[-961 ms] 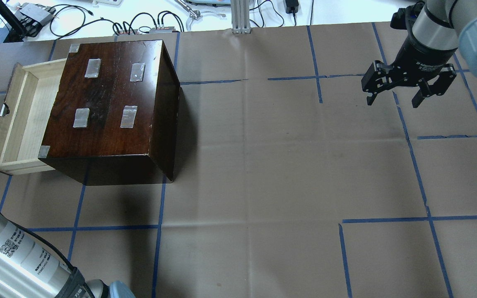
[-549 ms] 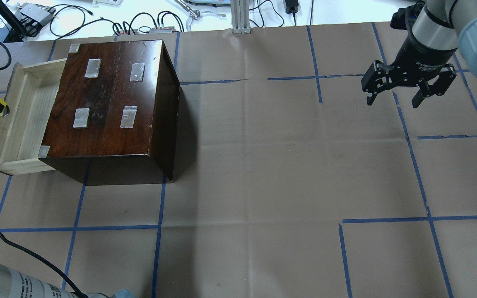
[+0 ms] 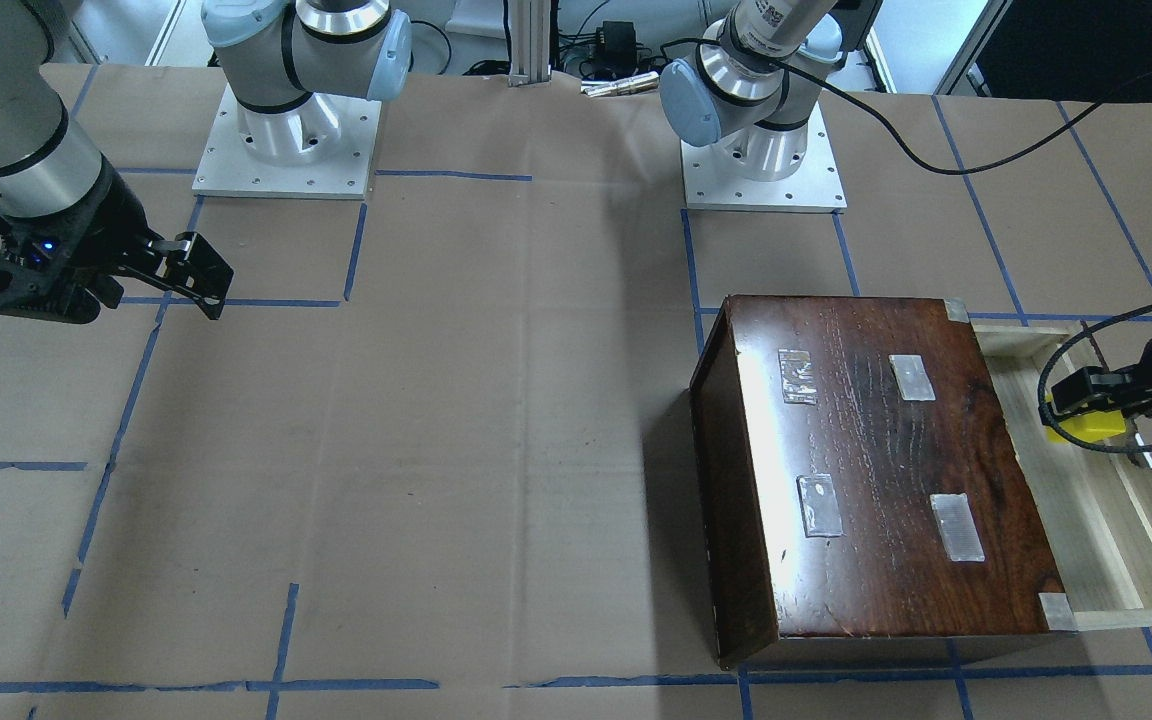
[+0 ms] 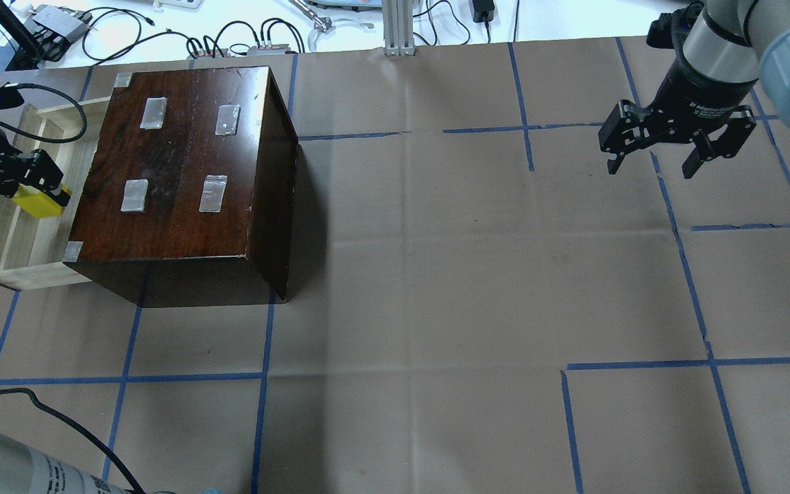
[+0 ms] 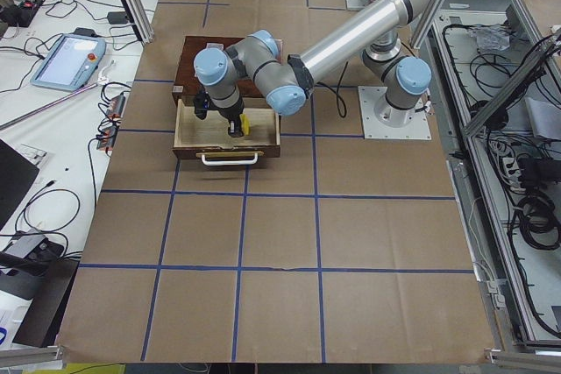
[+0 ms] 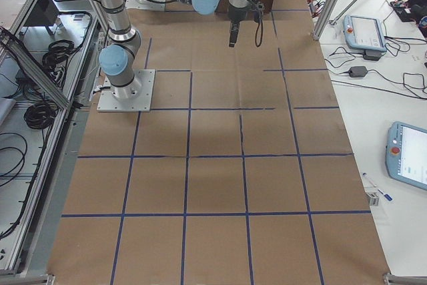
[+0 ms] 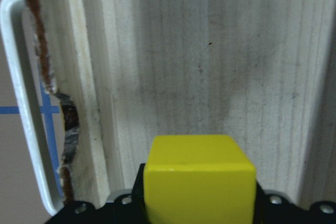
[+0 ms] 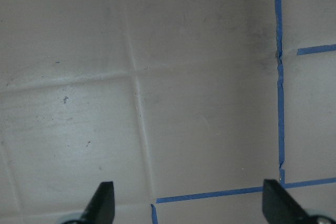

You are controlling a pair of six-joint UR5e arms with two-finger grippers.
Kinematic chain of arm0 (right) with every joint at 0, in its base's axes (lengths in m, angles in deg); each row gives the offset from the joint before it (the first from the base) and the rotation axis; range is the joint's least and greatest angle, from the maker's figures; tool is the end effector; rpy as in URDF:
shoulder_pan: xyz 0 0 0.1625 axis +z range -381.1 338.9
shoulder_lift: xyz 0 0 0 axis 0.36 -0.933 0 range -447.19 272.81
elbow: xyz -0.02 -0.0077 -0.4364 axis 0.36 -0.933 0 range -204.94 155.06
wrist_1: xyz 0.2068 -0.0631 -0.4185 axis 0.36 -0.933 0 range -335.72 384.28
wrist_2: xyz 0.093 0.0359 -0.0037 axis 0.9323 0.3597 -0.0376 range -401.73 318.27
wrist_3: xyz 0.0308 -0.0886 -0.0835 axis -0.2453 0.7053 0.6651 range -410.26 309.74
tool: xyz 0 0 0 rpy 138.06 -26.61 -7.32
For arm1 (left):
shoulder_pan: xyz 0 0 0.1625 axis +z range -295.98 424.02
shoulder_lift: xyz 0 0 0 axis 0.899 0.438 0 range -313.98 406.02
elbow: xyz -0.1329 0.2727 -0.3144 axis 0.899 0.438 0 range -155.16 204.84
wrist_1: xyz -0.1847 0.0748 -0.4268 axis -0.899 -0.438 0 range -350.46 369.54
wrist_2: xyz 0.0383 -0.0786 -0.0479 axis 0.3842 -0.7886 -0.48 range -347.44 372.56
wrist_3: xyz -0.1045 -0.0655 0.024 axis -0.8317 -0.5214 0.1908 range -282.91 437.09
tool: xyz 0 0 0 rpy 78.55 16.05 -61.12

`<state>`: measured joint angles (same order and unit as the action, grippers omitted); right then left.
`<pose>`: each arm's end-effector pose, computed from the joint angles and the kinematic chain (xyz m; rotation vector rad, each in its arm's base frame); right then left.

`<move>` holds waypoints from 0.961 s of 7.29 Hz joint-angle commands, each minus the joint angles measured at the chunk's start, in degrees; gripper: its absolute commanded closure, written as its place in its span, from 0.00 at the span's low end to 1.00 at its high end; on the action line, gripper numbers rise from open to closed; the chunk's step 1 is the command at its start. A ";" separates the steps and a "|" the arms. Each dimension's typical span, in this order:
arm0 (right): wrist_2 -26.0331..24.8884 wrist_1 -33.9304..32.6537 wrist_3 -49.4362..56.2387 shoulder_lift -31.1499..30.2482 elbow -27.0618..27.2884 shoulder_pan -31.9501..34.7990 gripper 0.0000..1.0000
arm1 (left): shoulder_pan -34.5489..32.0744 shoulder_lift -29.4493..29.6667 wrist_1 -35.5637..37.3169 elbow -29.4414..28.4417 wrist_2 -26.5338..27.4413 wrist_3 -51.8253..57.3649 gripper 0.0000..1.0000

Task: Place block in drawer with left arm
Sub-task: 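Carry the yellow cube over the open drawer and release it inside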

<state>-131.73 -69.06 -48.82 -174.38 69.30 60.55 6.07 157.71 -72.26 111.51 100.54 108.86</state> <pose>0.0503 -0.5746 0.4116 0.1889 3.1288 0.1011 0.2367 -0.6378 0.2849 0.0118 -3.0114 -0.1992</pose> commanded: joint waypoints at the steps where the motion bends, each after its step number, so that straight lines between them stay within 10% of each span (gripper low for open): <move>1: 0.00 0.00 0.06 0.00 0.06 0.00 0.00 | -0.23 1.68 1.12 0.25 -0.09 -0.22 0.99; 7: 0.00 0.00 0.06 0.09 0.06 0.00 0.00 | -1.37 3.18 1.38 -1.59 -1.41 -0.13 0.96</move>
<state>-131.72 -69.06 -48.80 -174.36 69.36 60.55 4.79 160.87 -70.94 110.12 99.43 108.73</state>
